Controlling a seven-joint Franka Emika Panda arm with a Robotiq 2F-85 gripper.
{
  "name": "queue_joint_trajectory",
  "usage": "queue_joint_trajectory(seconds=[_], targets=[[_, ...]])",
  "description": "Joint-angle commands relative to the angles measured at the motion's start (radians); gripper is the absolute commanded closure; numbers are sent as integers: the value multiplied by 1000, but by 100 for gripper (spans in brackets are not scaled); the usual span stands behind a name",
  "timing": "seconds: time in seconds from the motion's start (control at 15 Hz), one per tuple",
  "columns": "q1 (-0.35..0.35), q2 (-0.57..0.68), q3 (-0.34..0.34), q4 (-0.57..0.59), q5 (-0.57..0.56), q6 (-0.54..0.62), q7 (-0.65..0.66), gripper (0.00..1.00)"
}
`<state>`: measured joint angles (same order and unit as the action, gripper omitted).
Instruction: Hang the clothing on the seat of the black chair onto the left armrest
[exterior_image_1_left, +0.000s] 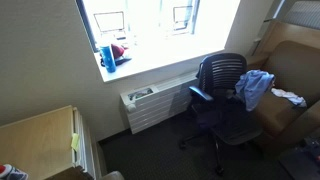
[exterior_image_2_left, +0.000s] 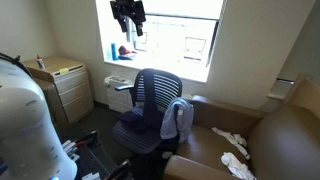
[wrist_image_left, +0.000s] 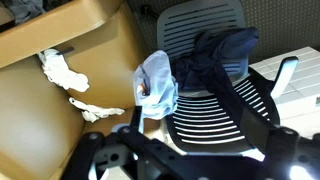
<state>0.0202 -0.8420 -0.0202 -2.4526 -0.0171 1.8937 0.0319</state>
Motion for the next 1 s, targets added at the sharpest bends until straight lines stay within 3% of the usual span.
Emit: queue_joint_trajectory(seconds=[0.0,0.33,0.67,0.93], targets=[[-11,1,7,2,7,-2,-7,0],[1,20,5,-14,40,11,9,0],[135,155,12,-198,312,129,-63,0],[284,367,51,-228,523,218,-164,0]])
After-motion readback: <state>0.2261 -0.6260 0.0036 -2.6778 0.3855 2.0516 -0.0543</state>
